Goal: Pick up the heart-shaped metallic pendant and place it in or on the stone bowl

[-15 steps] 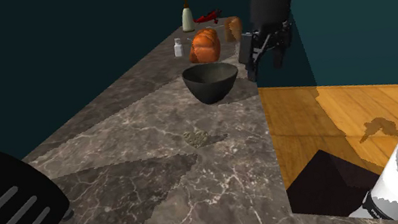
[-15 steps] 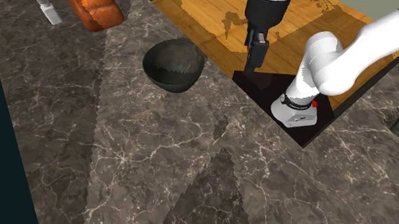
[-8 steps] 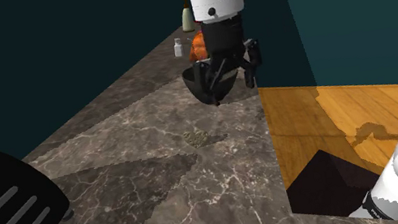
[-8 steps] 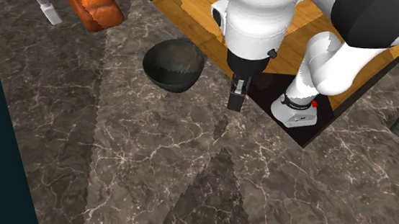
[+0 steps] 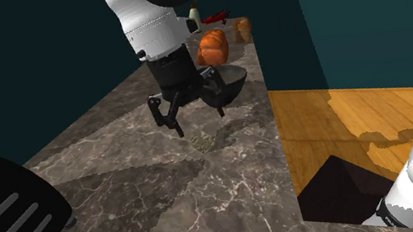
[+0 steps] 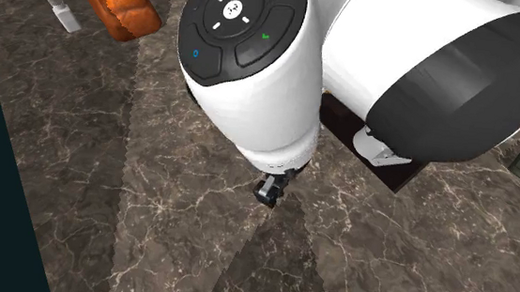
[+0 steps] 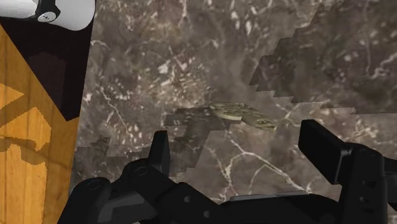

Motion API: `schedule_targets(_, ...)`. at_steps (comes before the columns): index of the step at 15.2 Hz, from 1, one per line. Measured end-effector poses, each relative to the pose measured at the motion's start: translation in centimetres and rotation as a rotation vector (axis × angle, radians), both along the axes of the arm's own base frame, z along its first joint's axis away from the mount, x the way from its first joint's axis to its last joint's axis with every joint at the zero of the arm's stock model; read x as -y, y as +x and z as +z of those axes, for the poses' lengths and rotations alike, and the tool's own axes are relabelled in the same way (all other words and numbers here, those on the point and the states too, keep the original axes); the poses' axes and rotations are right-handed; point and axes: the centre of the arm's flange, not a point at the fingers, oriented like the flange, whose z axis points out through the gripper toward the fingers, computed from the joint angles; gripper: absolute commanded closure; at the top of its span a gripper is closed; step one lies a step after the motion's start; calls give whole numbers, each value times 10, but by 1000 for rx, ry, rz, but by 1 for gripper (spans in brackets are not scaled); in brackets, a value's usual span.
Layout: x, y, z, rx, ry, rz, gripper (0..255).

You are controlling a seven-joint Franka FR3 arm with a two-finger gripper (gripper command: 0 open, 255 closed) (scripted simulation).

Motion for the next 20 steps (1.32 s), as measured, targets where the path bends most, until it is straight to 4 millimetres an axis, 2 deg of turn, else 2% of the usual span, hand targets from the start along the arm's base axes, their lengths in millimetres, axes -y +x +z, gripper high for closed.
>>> schedule_targets(3,-8,9,-14,-8,-17,-36,0)
schedule_targets(8,-3,3,-42,-9,-19,-41,0)
schedule_targets(15,-2,2,-47,-9,-19,-42,0)
schedule_targets(16,-2,2,-47,-9,-19,-42,255)
schedule_targets(20,-2,2,-47,-9,-19,-42,255)
